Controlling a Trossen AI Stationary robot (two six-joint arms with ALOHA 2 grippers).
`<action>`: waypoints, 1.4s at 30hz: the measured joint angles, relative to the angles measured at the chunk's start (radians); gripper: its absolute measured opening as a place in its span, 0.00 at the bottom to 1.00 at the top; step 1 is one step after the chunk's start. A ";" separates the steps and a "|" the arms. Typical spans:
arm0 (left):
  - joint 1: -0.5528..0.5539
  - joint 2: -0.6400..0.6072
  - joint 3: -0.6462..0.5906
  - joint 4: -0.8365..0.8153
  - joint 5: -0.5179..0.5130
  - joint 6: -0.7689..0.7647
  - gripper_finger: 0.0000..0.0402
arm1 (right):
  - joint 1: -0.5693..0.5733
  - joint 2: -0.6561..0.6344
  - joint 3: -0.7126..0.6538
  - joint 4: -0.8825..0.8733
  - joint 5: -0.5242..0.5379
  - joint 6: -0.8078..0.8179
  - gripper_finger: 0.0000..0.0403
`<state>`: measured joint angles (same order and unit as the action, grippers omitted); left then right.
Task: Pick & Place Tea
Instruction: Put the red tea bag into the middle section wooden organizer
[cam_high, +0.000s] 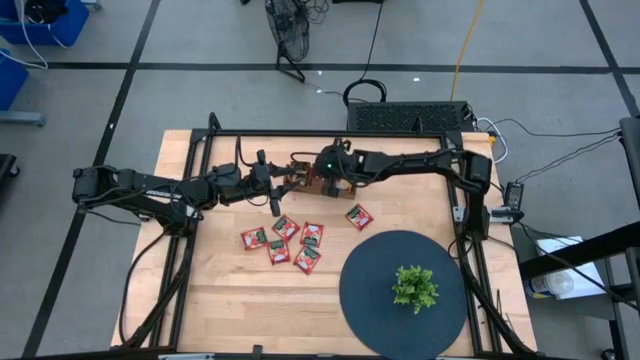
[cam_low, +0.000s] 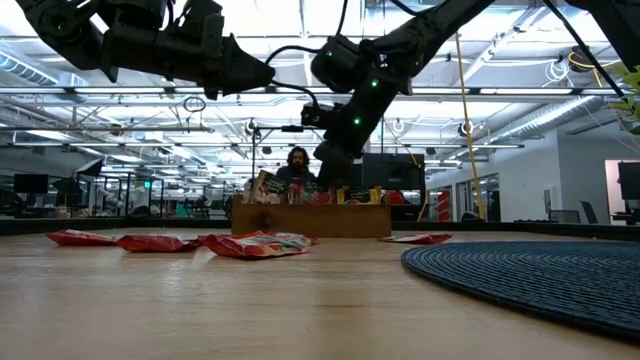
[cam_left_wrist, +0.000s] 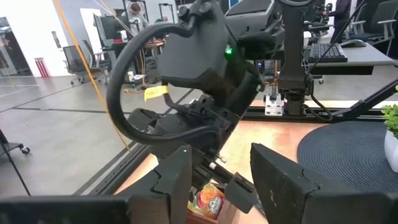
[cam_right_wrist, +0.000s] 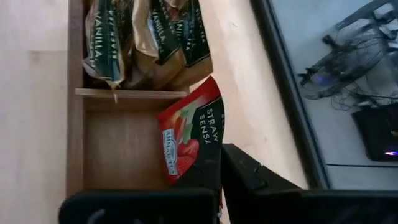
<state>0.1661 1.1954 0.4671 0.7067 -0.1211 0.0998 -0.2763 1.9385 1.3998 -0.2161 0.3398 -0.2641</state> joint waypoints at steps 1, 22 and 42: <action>0.000 0.000 0.000 0.000 0.000 0.000 0.40 | 0.004 0.000 0.000 0.000 0.010 -0.001 0.00; 0.000 0.000 0.000 0.000 0.000 0.000 0.45 | -0.004 0.001 -0.066 0.080 0.053 0.038 0.05; 0.000 0.000 0.000 0.000 0.000 0.000 0.40 | 0.161 -0.200 -0.065 -0.288 -0.159 0.092 0.34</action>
<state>0.1660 1.1954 0.4667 0.7067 -0.1215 0.0998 -0.1155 1.7381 1.3346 -0.5042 0.1809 -0.1724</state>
